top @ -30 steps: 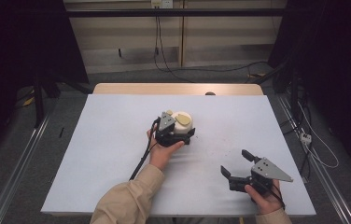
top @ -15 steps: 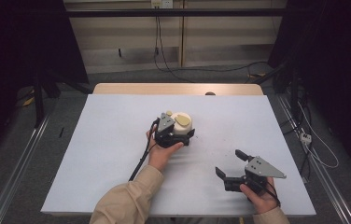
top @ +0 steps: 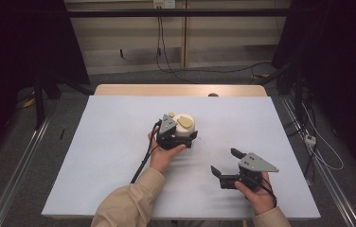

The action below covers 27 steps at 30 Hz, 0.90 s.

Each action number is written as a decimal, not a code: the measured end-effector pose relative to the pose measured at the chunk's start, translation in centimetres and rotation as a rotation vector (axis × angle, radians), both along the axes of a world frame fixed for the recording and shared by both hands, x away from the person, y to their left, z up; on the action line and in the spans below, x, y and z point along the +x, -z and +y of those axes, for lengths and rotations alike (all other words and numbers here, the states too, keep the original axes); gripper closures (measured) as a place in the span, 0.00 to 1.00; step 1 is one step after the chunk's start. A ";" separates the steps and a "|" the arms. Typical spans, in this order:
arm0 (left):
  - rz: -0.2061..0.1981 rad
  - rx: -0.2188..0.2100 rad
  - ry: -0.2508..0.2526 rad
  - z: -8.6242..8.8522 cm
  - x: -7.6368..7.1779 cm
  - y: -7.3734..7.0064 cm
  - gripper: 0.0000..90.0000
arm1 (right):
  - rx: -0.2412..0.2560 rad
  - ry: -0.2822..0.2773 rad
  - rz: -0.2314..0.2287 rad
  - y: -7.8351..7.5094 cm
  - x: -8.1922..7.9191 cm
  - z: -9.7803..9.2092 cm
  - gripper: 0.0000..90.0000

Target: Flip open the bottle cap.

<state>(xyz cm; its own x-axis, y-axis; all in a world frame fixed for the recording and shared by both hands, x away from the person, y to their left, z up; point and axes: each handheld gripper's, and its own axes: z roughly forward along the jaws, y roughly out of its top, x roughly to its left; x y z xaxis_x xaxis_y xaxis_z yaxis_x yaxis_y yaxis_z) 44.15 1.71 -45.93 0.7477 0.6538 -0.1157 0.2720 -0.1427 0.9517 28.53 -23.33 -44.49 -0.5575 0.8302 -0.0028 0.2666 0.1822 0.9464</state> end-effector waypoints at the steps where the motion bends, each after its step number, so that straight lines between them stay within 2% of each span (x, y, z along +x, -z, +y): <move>1: -0.001 0.000 0.000 0.0 0.0 0.0 0.06 | 0.004 -0.003 -0.001 -0.1 0.1 0.1 0.05; 12: -0.002 -0.001 0.004 0.0 0.1 0.0 0.06 | 0.034 0.004 0.053 -1.3 1.8 1.1 0.05; 17: -0.003 0.000 0.003 0.0 0.0 0.0 0.06 | 0.067 -0.007 0.055 -2.1 2.6 1.5 0.05; 23: -0.003 -0.001 0.001 0.0 0.0 0.0 0.06 | 0.040 -0.003 0.067 -2.7 3.6 2.1 0.13; 25: -0.004 0.000 0.003 0.0 0.0 0.0 0.06 | 0.051 -0.006 0.075 -2.8 3.9 2.3 0.17; 27: -0.003 -0.001 0.001 0.0 0.0 0.1 0.06 | 0.040 -0.003 0.071 -2.9 4.2 2.4 0.22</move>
